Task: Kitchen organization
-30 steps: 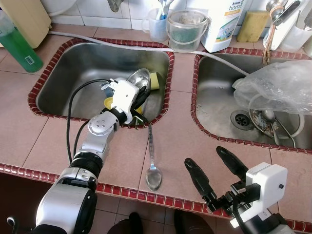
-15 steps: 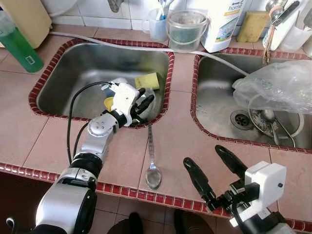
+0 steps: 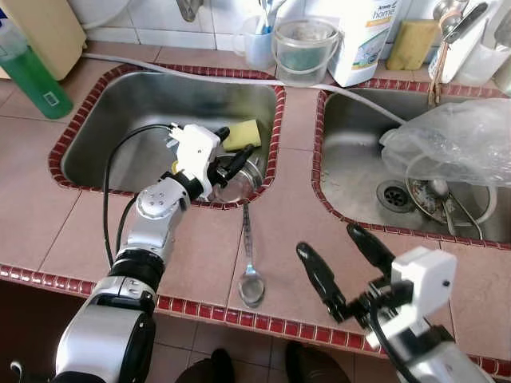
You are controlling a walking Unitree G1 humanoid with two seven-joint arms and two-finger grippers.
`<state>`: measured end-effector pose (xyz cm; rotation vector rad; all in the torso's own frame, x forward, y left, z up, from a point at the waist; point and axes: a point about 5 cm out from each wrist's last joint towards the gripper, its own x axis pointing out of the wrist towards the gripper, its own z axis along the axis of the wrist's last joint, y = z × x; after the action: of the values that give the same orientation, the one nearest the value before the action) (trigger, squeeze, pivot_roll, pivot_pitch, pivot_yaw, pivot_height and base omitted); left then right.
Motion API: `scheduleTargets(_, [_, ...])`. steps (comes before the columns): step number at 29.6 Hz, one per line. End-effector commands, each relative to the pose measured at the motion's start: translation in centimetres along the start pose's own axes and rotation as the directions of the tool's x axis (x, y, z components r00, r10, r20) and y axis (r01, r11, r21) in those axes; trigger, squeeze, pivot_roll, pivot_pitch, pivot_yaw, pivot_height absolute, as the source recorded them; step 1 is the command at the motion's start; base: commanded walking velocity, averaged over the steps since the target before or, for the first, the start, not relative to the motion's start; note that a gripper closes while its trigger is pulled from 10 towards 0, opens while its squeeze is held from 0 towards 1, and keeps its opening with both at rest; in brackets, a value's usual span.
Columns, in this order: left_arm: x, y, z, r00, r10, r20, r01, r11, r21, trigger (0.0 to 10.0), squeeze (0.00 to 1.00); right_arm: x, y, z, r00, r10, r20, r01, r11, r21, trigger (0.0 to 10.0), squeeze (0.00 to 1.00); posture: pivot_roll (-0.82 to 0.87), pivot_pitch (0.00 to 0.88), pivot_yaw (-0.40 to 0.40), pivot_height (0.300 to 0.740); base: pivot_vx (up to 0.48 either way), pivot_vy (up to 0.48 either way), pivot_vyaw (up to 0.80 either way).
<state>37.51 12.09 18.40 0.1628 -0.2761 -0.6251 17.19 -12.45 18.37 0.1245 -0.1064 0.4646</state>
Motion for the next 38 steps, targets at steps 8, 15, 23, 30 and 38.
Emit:
scheduleTargets(8, [-2.5, 0.6, 0.3, 0.984, 0.175, 0.044, -0.172, 0.983, -0.072, 10.0, 1.0, 4.3, -2.0, -2.0, 0.988, -0.149, 0.049, 0.151, 0.988, -0.042, 10.0, 0.0, -0.22, 0.152, 0.049, 0.74, 0.0, 0.0, 0.0])
scheduleTargets(15, [-4.3, 0.5, 0.5, 0.957, 0.287, 0.042, -0.281, 0.952, -0.122, 10.0, 1.0, 6.5, -2.5, -2.1, 0.983, -0.152, 0.107, 0.158, 0.986, -0.05, 10.0, 0.0, -0.19, 0.121, 0.041, 0.74, 0.0, 0.0, 0.0])
scheduleTargets(23, [-5.2, -1.5, 1.0, 0.939, 0.344, 0.024, -0.336, 0.929, -0.156, 10.0, 0.0, 8.6, -4.0, -2.6, 0.97, -0.192, 0.153, 0.207, 0.974, -0.089, 10.0, 0.0, -0.14, 0.084, 0.036, 0.74, 0.0, 0.0, 0.0])
scheduleTargets(30, [-6.1, -1.8, 0.6, 0.904, 0.427, -0.016, -0.425, 0.893, -0.147, 10.0, 0.0, 9.8, -4.3, -2.8, 0.959, -0.218, 0.183, 0.238, 0.966, -0.095, 10.0, 0.0, -0.12, 0.07, 0.016, 0.74, 0.0, 0.0, 0.0])
scheduleTargets(38, [-6.9, -2.7, -0.4, 0.868, 0.489, -0.084, -0.496, 0.861, -0.111, 10.0, 0.0, 10.1, -5.2, -4.1, 0.949, -0.261, 0.174, 0.283, 0.953, -0.112, 10.0, 0.0, -0.1, 0.058, 0.0, 0.74, 0.0, 0.0, 0.0])
